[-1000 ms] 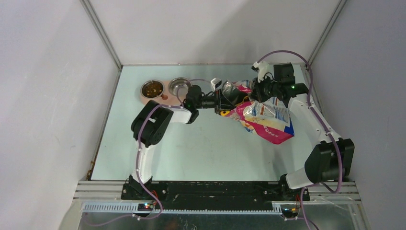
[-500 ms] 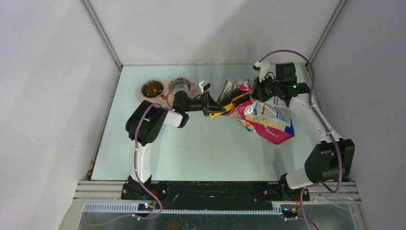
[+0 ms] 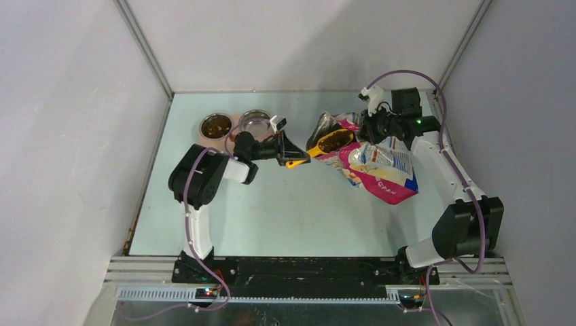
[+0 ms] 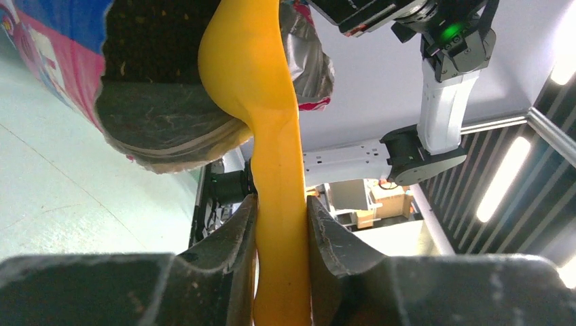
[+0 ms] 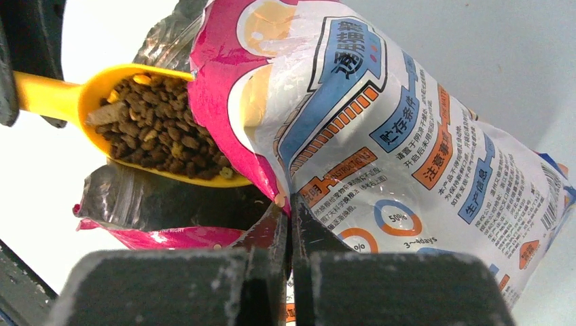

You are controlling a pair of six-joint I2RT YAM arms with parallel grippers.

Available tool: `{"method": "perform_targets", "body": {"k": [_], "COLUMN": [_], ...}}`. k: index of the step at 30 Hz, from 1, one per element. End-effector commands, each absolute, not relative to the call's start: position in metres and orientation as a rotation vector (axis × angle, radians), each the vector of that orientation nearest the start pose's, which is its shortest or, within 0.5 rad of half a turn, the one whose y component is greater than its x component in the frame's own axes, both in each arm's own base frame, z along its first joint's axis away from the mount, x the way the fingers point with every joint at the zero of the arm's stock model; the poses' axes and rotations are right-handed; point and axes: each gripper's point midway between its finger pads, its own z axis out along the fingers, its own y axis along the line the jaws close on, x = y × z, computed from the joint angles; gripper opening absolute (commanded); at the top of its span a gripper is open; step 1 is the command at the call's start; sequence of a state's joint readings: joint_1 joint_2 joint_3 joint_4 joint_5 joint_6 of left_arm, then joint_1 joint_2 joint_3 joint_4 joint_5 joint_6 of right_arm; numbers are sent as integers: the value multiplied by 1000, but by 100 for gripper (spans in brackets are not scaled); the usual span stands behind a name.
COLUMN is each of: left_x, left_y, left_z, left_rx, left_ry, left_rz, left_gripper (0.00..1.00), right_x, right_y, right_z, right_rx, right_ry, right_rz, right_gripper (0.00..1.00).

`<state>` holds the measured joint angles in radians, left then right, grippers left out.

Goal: Serve the pet food
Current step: Collect the pet food from the pet food bag.

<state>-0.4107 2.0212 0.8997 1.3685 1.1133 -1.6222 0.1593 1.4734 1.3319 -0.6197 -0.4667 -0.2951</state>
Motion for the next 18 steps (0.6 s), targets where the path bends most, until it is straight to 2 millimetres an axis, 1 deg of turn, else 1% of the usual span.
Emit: {"method": "perform_targets", "body": {"k": [1,6,11,16,18], "left_x": [299,304,305,308,309], "left_y": [-313,-310,-308,-309,-309], "left_z": [225,226,226,217,216], "left_rx": [291,278,266,242,242], "left_ry": [1824,1819,1823,1856,1859], "left_rz": [-2143,-2125,-2124,-2102,-2095], "left_gripper": [0,0,0,0,0], "right_x": [373,367,372,378,379], "right_y": [119,126,128,130,131], "right_z": [207,202,203,203,204], "right_rx": [-773,-843,-810,-779,-767], "right_ry": [2185,2192,2190,2204,2207], "right_rz": [388,357,358,343,337], "right_gripper": [0,0,0,0,0]}}
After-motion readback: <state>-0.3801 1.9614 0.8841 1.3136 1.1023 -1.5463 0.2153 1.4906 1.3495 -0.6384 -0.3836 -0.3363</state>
